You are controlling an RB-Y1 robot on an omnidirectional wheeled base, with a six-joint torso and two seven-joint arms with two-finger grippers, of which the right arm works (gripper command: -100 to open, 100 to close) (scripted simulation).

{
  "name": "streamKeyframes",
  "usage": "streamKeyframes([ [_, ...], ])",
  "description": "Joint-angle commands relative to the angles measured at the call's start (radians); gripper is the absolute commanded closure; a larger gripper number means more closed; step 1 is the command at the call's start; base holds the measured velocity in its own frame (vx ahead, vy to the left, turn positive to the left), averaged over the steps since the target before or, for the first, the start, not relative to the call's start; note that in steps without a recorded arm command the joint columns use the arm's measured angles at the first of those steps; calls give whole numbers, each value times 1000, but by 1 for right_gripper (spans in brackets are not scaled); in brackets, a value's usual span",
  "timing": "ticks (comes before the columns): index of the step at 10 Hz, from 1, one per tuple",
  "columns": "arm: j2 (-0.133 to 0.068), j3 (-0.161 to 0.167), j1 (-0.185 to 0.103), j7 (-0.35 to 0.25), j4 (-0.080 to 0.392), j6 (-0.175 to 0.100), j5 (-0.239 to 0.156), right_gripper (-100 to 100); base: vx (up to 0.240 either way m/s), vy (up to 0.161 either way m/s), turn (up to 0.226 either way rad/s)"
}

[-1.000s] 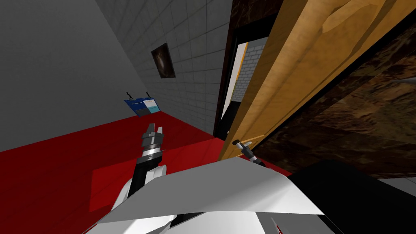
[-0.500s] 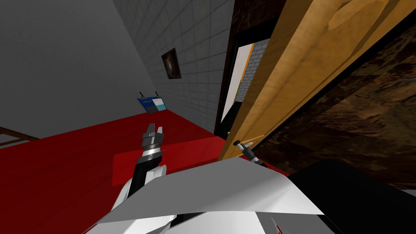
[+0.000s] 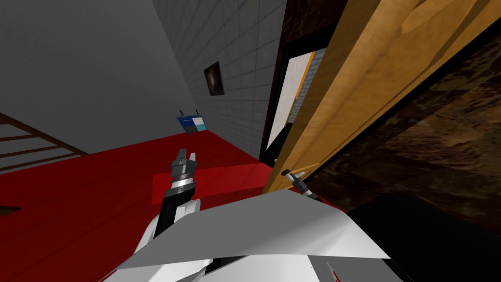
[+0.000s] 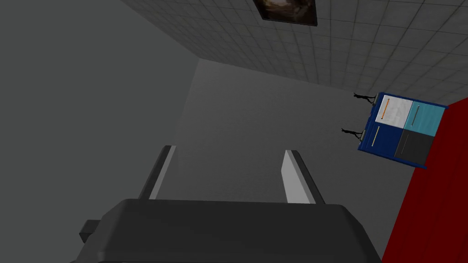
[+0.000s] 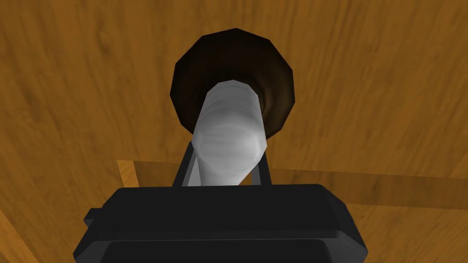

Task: Pull the door open

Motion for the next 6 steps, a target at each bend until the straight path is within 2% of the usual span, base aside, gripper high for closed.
streamKeyframes([
  [1,-5,1,7,0,4,-11,-2,100,-200,-84,142],
  [6,-14,6,8,-4,32,-45,-6,100,-209,-69,165],
])
